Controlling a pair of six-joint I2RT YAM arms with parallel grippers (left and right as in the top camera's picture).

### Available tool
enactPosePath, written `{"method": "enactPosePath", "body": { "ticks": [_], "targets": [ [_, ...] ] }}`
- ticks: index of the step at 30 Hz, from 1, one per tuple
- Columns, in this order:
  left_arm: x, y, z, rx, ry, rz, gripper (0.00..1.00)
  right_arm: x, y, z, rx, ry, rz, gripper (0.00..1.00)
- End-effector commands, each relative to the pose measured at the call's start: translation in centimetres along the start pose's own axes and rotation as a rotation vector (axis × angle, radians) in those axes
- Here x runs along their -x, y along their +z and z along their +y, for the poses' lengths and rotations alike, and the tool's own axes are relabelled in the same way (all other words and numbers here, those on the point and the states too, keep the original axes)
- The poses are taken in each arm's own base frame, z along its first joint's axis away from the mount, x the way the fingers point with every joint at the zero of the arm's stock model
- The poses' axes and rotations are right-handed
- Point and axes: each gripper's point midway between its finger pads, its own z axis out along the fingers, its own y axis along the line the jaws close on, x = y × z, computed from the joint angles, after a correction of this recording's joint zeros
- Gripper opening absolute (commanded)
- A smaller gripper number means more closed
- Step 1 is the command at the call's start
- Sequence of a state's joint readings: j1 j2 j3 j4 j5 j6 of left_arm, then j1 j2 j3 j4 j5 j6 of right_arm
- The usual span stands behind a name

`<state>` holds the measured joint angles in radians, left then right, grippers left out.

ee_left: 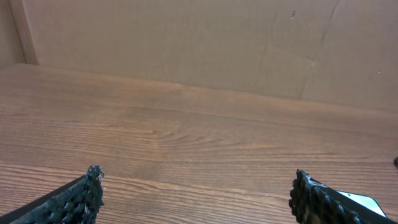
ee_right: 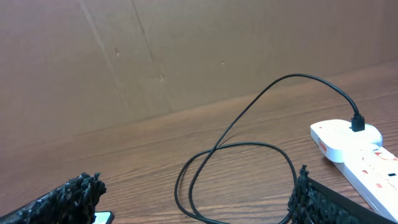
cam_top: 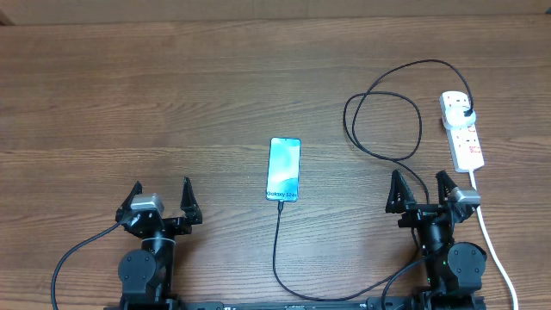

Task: Plug charger to phone and switch on socket

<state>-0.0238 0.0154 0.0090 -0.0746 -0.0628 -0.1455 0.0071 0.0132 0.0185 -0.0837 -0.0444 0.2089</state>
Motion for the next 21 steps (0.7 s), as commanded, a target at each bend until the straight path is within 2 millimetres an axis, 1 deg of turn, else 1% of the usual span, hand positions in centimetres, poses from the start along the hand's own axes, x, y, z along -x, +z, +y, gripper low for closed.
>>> {"method": "enactPosePath", "body": {
  "ticks": [1, 7, 18, 21],
  "targets": [
    [0.10, -0.02, 0.10, 0.001, 0.021, -0.009, 1.00, -0.27, 0.04, -0.33, -0.013, 0.000, 0.000, 1.00],
    [0.10, -0.02, 0.10, 0.001, 0.021, -0.009, 1.00, -0.27, 0.04, -0.35, -0.014, 0.000, 0.000, 1.00],
    [0.10, -0.02, 0.10, 0.001, 0.021, -0.009, 1.00, -0.01, -0.03, -1.05, -0.049, -0.009, -0.013, 1.00],
    [0.10, -0.02, 0.10, 0.001, 0.021, -0.009, 1.00, 0.02, -0.04, -1.22, -0.054, -0.083, -0.012, 1.00]
  ]
}}
